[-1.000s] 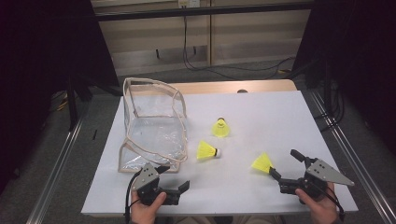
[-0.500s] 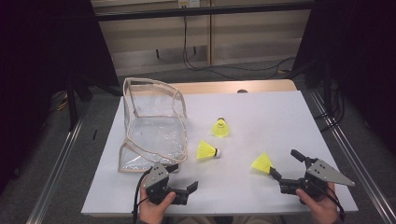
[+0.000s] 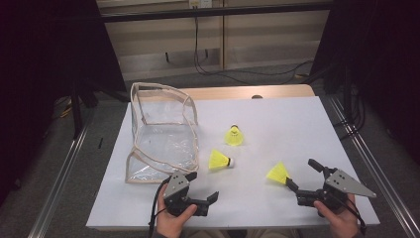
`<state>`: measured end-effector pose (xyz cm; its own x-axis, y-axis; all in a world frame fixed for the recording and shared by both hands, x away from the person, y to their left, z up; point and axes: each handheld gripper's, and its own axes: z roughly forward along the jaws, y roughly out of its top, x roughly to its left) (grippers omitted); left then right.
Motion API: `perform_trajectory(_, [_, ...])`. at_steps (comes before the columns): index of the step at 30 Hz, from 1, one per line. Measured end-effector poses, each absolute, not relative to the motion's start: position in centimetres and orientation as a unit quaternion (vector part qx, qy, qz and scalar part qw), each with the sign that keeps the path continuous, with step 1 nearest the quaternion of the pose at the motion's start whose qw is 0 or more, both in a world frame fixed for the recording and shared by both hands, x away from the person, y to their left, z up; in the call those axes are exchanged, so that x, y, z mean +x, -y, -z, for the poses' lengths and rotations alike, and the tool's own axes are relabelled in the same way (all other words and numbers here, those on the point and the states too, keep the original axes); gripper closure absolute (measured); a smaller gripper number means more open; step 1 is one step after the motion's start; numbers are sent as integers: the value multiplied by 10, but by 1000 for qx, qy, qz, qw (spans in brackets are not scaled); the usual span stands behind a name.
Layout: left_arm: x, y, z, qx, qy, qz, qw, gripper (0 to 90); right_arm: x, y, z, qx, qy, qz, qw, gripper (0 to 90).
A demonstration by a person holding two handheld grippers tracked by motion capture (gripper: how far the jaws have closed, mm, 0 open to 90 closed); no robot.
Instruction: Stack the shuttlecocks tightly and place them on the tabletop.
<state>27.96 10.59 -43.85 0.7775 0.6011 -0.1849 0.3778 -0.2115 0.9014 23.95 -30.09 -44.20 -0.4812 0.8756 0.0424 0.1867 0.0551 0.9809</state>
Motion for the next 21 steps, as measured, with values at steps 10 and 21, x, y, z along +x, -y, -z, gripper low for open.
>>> perform_trajectory(10, [280, -93, 439, 771, -322, -108, 539, 28, 240, 300, 442, 405, -658, -556, 308, 18])
perform_trajectory(21, [283, -77, 440, 773, -327, -112, 532, 27, 239, 300, 442, 403, -659, -554, 309, 18])
